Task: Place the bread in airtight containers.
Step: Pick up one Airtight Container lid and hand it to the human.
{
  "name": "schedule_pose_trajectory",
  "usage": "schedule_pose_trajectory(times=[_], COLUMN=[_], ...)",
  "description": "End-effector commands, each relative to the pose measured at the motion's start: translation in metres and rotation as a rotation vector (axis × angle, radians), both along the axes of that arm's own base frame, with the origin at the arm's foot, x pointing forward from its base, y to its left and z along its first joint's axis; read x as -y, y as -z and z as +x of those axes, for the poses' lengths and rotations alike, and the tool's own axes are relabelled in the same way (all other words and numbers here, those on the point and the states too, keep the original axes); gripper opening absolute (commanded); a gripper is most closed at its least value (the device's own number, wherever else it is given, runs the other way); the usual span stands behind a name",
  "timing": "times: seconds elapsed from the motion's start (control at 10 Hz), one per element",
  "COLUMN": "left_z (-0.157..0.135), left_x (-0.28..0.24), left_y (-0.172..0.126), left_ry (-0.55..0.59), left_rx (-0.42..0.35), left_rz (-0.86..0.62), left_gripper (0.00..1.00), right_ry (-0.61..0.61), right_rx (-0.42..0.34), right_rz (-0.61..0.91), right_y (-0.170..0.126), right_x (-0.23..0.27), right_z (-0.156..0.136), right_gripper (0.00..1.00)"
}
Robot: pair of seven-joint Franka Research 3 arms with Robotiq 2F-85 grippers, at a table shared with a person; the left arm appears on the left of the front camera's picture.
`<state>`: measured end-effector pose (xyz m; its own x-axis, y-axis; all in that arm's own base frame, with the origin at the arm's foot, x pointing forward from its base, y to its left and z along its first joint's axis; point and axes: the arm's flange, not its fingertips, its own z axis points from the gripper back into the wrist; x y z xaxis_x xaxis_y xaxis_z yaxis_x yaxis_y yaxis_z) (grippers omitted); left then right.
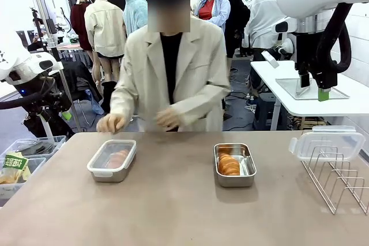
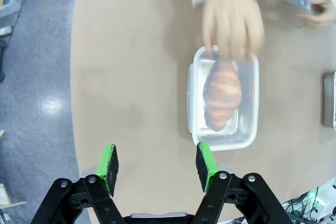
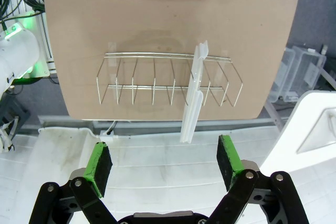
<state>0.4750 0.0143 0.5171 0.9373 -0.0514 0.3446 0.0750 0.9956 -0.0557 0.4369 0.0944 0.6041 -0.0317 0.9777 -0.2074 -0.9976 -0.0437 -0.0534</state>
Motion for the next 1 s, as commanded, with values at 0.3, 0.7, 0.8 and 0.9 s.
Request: schedule_pose_trajectory(times=[0.3,0.7,0.8,0.9], left_z=[-0.0009,-0.0009,-0.0009,-0.0009], left_x=[-0.001,-0.001,-0.001,-0.001], left_y=[-0.0023,-0.0023,-0.0023,-0.0023], left_ry=[-0.014,-0.014,-0.014,-0.014], left_rx=[-0.002,-0.002,-0.002,-0.002], left_rz=[0.017,0.017,0.017,0.017], left_gripper=[0.77,0.77,0.77,0.77], right_ry=[-0.003,-0.003,-0.003,-0.003], right_rx=[0.001,0.001,0.001,0.001], right_rz=[-0.007,-0.007,-0.007,-0.007], right_y=[0.0003,0.0003,0.0003,0.0003], right_x=[0.0007,0.0007,0.0007,0.0007], right_z=[-0.001,-0.001,-0.001,-0.001], right_gripper=[1.0,1.0,1.0,1.0])
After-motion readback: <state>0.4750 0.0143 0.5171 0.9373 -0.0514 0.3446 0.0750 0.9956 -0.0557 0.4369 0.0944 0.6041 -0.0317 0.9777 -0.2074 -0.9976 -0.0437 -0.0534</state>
